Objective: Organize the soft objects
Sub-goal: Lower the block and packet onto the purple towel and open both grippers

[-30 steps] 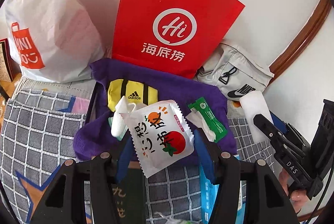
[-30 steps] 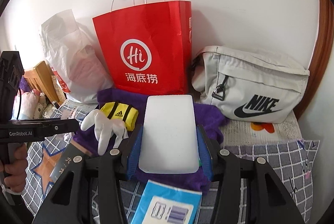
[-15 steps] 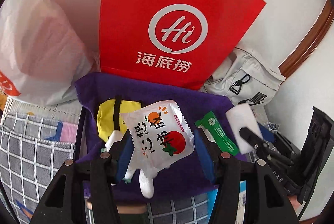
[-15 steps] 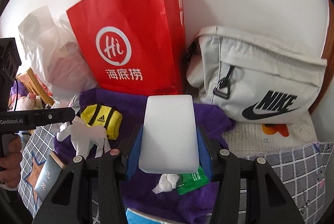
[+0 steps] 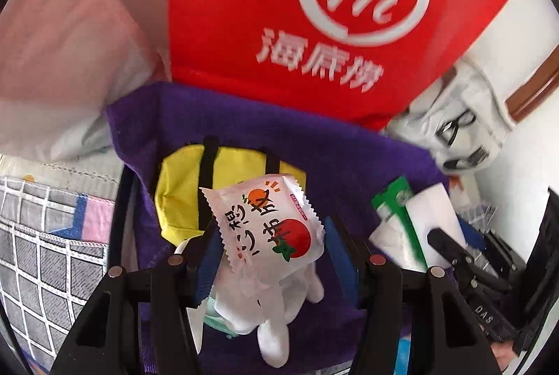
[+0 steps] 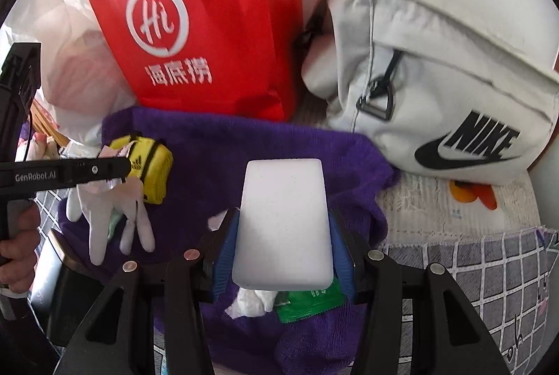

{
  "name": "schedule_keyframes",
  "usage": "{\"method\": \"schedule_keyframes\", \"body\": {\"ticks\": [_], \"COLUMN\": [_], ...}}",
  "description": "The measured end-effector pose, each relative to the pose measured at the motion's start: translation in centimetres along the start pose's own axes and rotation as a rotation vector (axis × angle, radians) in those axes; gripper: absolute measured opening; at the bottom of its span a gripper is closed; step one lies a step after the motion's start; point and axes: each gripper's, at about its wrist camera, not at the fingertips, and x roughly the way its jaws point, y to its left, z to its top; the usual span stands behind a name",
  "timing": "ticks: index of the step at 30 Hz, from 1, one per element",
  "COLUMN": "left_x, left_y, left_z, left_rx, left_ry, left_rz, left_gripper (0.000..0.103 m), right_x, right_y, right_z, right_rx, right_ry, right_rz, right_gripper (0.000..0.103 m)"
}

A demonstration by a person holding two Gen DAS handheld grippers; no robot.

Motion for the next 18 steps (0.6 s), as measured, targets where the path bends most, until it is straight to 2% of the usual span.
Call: {"method": "schedule_keyframes", "body": {"ticks": [3, 8, 15, 17, 18], "left_x": [0.4, 0.8, 0.5, 0.2, -0.2], "left_y": [-0.2, -0.3, -0.7, -0.8, -0.9], "left_z": [-0.1, 0.0, 0.2, 0.2, 0.1], "left_rx": [0.010, 0.019, -0.004, -0.012, -0.012], "left_ry": [0.001, 0.013, 0.003, 0.000, -0.008], "left_rz": [0.009, 0.003, -0.046, -0.041, -0.033], "left_gripper": [0.055, 0.057, 0.072, 0.072, 0.072], "right_x": [1.3, 1.9, 1.9, 1.4, 1.1], "right_y": [0.1, 0.3, -0.5, -0.6, -0.6], "right_z": [-0.4, -0.6, -0.4, -0.4, -0.3], "right_rx": [0.004, -0.005, 0.050, 0.046, 0.042], "right_ry": [0.046, 0.058, 0.070, 0.069, 0.066], "right_rz": [0.007, -0.002, 0.050, 0.058, 0.058], "right_gripper": [0.050, 0.050, 0.051, 0.059, 0.059]}}
